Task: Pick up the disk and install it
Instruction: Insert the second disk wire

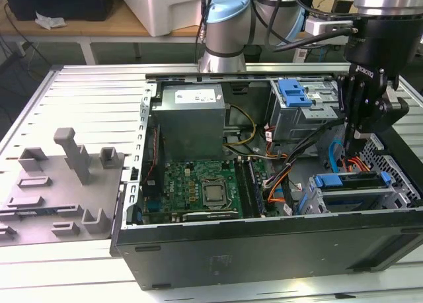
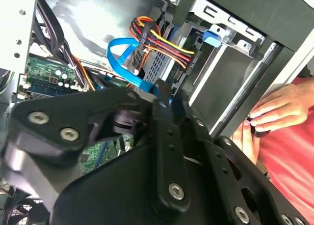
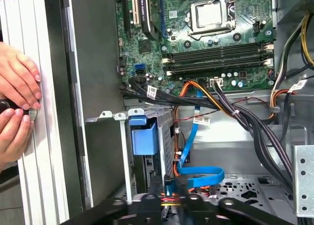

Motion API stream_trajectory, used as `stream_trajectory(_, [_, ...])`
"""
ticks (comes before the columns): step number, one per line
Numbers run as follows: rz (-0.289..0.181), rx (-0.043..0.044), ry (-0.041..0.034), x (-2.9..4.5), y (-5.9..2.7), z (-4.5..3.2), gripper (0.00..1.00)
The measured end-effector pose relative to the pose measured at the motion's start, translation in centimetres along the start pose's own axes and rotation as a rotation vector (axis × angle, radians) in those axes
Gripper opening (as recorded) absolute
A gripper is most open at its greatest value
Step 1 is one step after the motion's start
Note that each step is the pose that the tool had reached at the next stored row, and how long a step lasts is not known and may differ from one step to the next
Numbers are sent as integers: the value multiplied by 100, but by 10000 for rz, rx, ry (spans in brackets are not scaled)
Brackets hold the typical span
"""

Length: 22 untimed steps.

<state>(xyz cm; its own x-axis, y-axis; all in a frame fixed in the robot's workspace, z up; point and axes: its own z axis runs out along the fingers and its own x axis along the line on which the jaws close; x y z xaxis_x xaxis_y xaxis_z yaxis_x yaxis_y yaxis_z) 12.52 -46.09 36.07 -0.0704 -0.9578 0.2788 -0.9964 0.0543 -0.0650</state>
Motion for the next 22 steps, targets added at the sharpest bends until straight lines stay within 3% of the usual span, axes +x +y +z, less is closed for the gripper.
stream_trajectory(6, [-2, 2, 36, 0, 0, 1, 16])
stream_trajectory(13, [1, 0, 14, 40, -1, 14, 16])
stream_trajectory(15, [3, -4, -49, 77, -4, 25, 16])
stream_trajectory(17, [8, -11, -161, 105, -5, 33, 16])
stream_trajectory(21, [25, -39, -552, 178, -20, 55, 16])
stream_trajectory(22, [28, -44, -607, 193, -25, 60, 16])
